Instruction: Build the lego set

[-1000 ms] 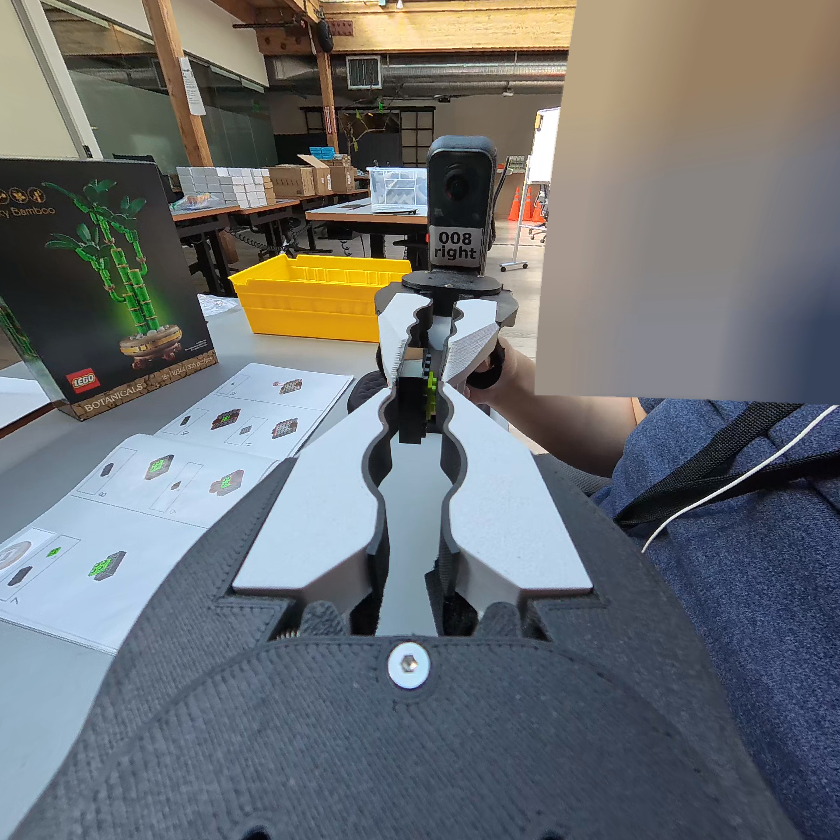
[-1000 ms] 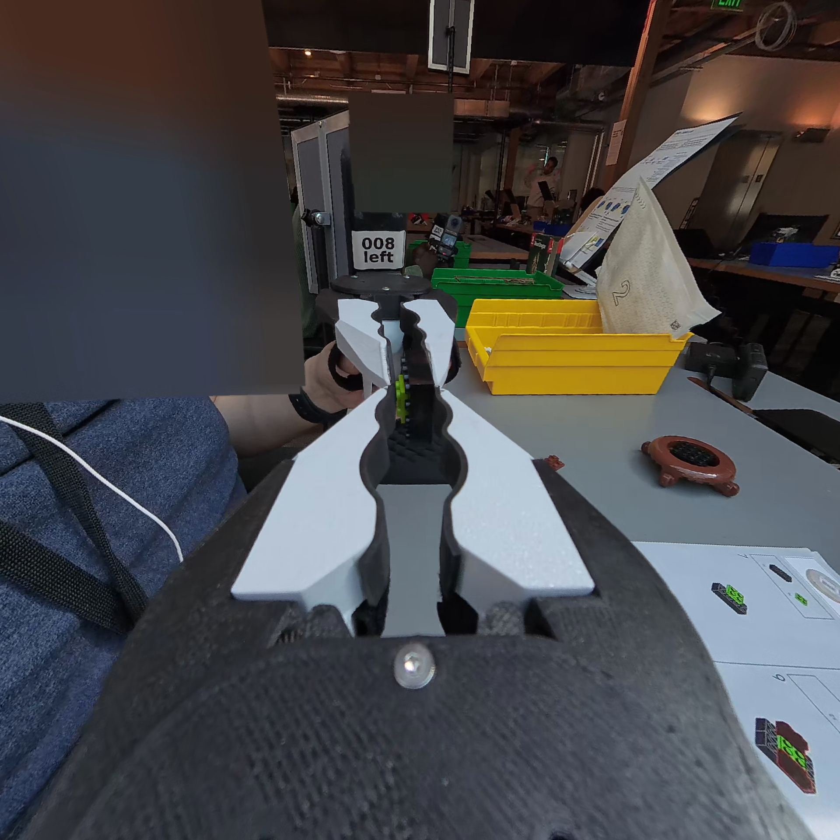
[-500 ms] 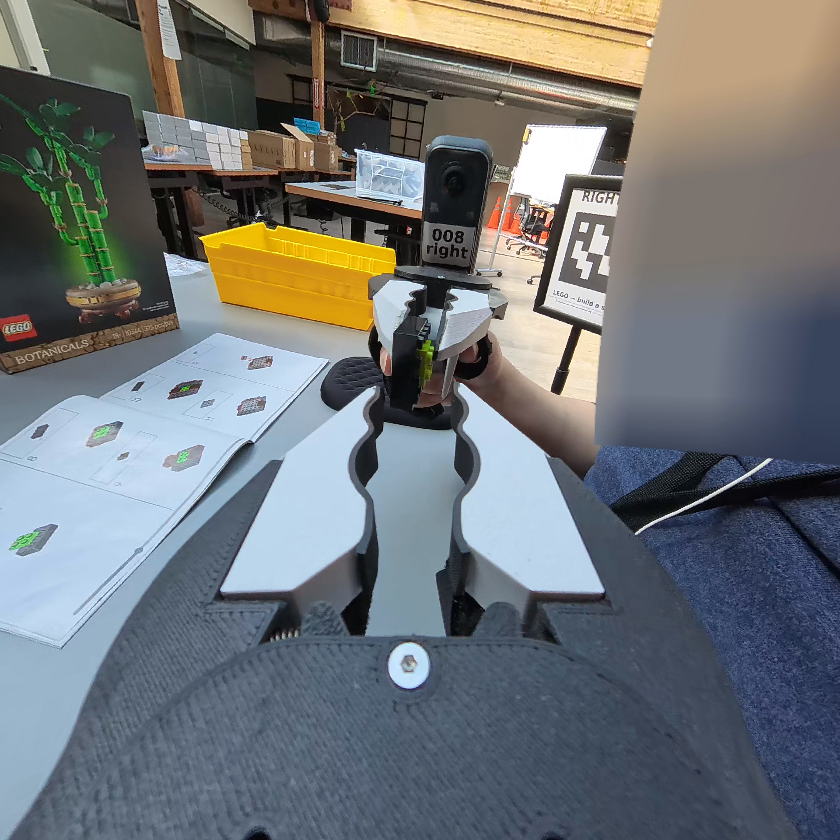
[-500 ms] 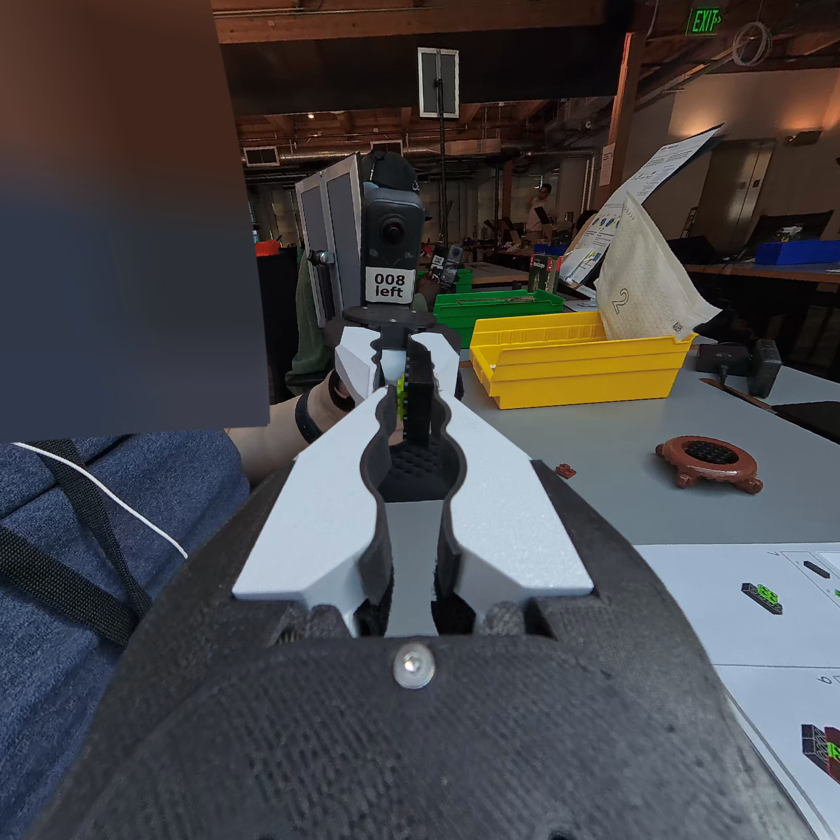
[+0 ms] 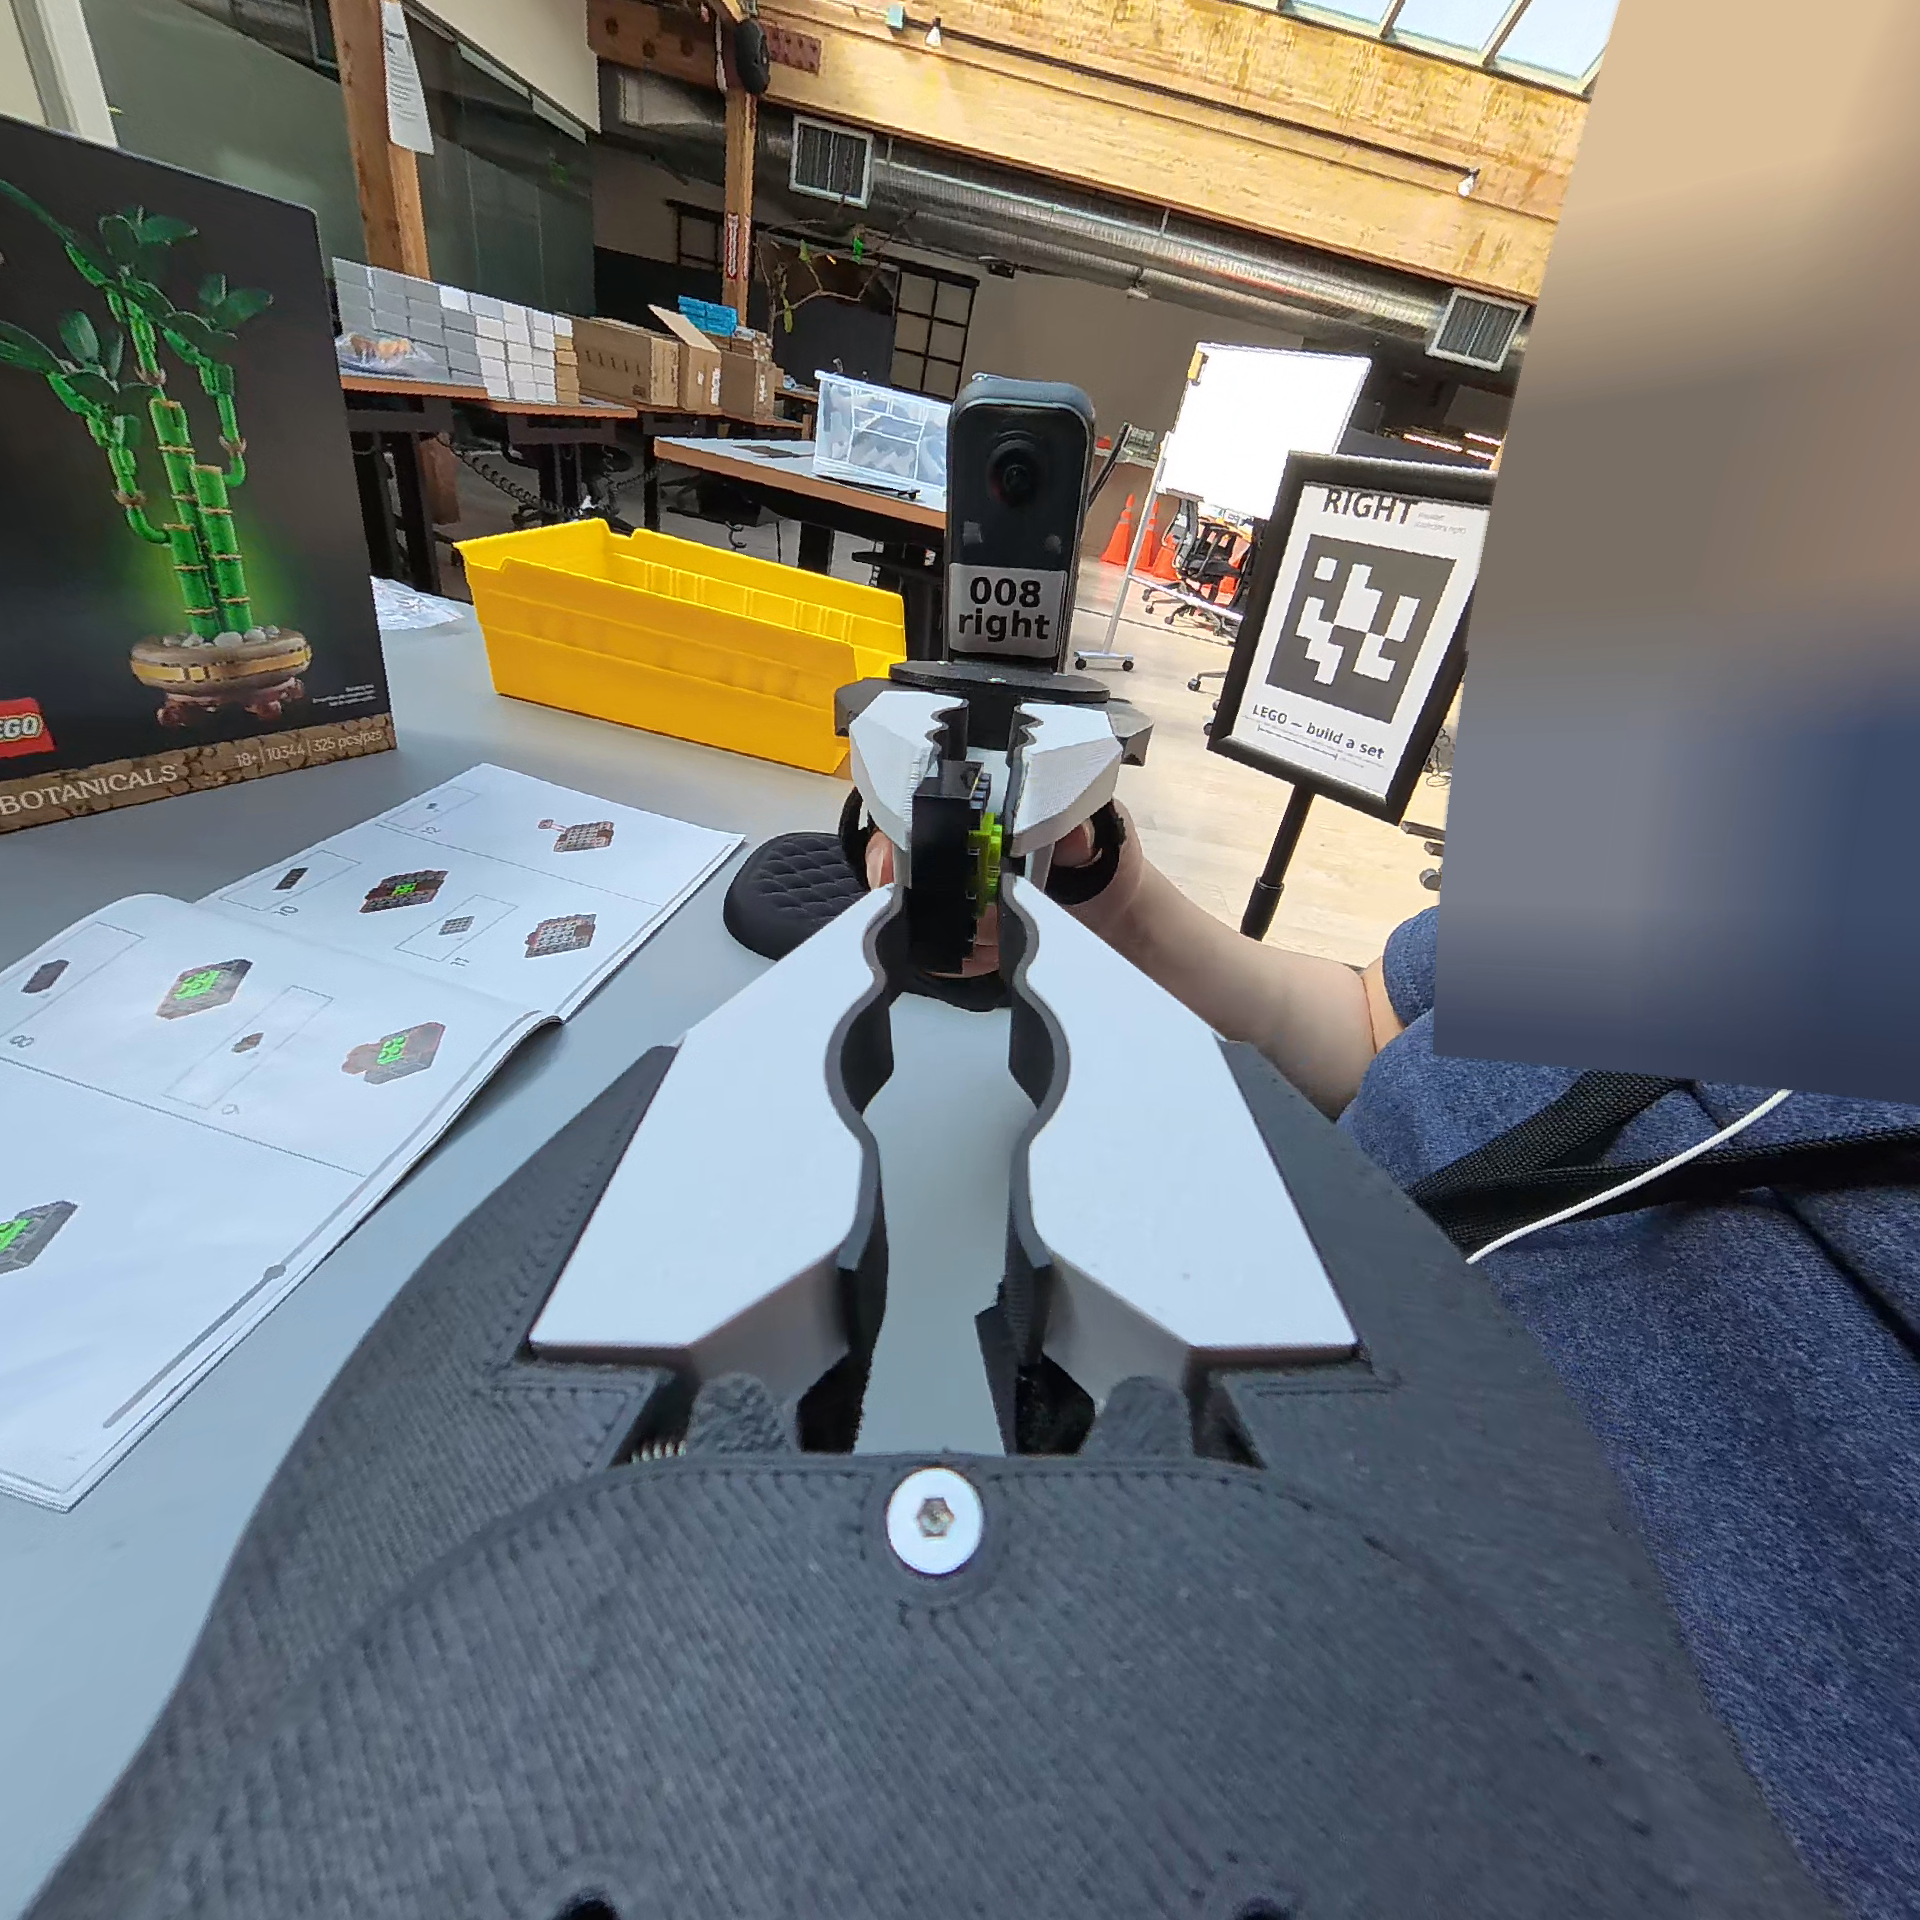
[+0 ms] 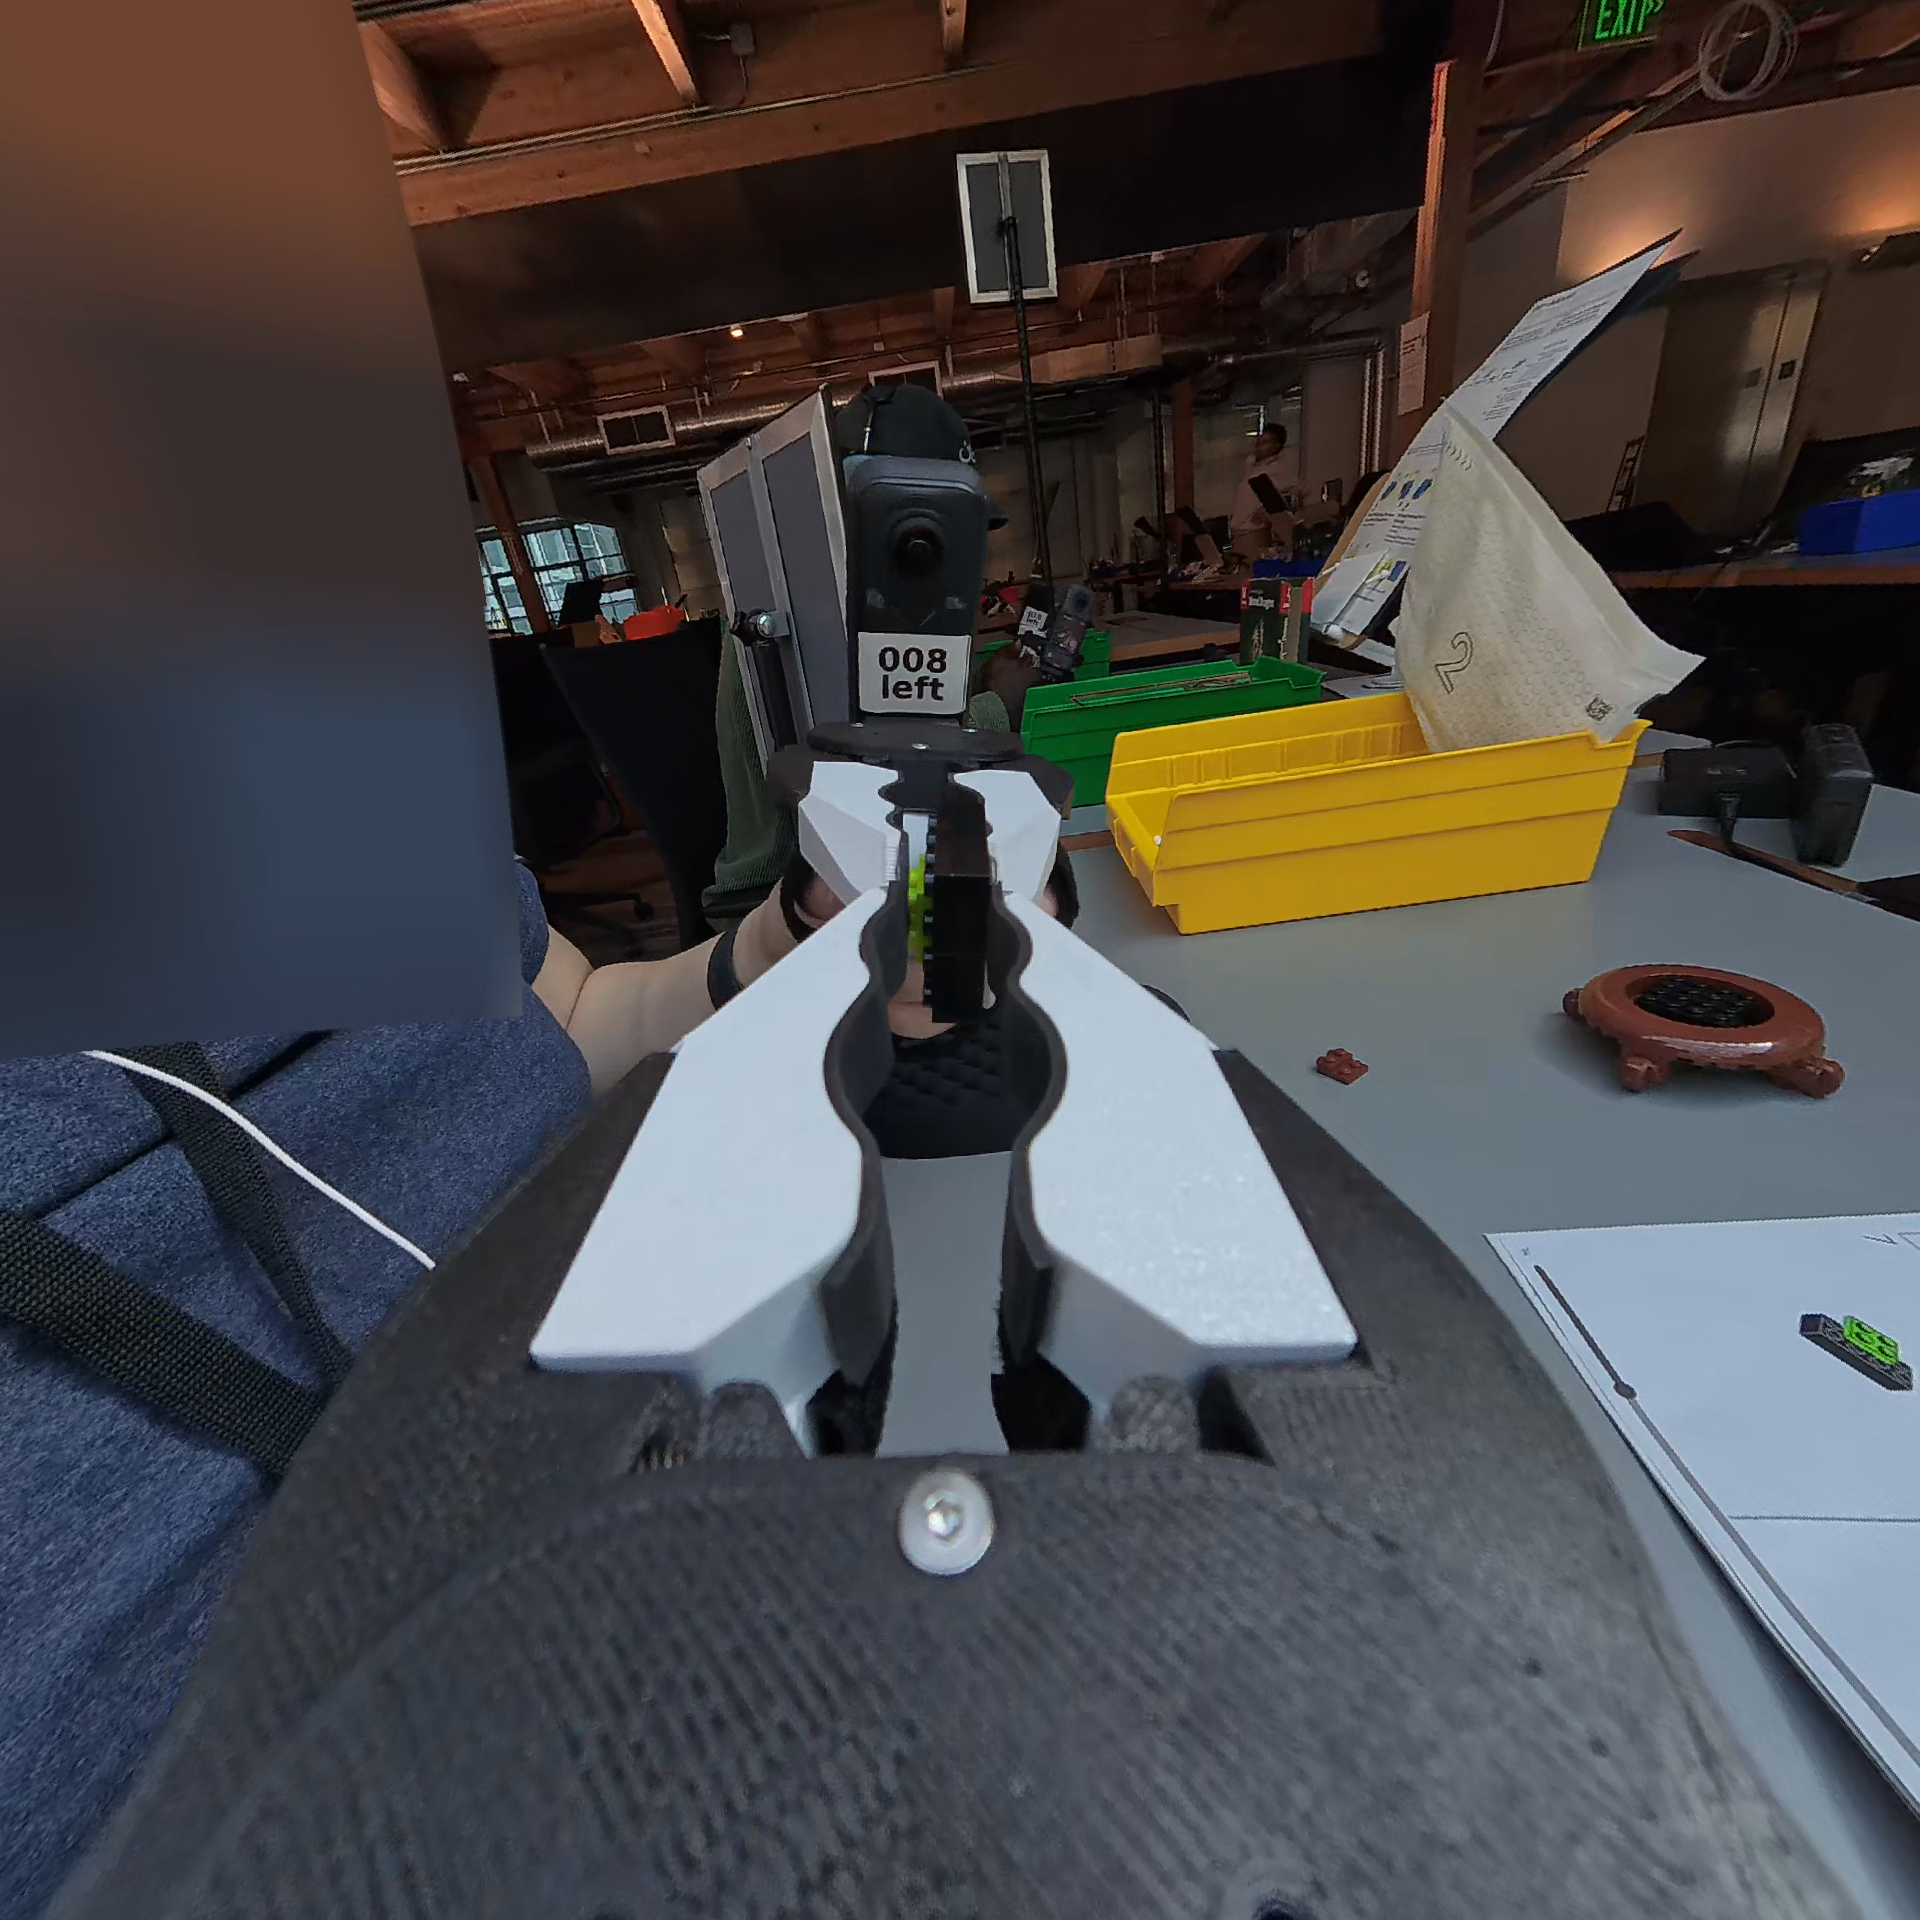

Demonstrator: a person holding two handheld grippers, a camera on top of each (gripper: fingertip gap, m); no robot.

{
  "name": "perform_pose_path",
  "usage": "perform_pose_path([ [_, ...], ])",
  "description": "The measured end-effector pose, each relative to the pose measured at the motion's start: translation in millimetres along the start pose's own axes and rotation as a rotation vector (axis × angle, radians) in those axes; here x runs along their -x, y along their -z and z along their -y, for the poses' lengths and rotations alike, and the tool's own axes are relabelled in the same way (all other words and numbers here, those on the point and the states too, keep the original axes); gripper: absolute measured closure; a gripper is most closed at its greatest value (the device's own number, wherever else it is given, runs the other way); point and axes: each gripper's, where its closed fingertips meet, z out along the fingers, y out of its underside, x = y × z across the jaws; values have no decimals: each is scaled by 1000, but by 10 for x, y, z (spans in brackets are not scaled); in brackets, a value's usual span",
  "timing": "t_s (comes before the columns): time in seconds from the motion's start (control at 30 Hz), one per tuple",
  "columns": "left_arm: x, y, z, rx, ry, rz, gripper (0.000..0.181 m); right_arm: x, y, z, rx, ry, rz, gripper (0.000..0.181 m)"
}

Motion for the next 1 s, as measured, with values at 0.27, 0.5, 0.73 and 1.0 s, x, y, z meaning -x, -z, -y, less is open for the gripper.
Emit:
perform_pose_path([
  [0.27, 14, 46, 56, -34, -5, 15, 169, -12, -20, -25, 3, 21, -11, 161],
  [0.5, 37, 53, 29, -34, 17, 17, 169, -70, -25, -57, 3, -49, -15, 161],
  [0.73, 79, 31, -9, -16, 42, 24, 169, -102, -15, -110, 32, -78, -13, 167],
  [1.0, 223, 121, -287, 128, -53, 68, 133, -114, 104, -263, 40, -455, 129, 168],
])
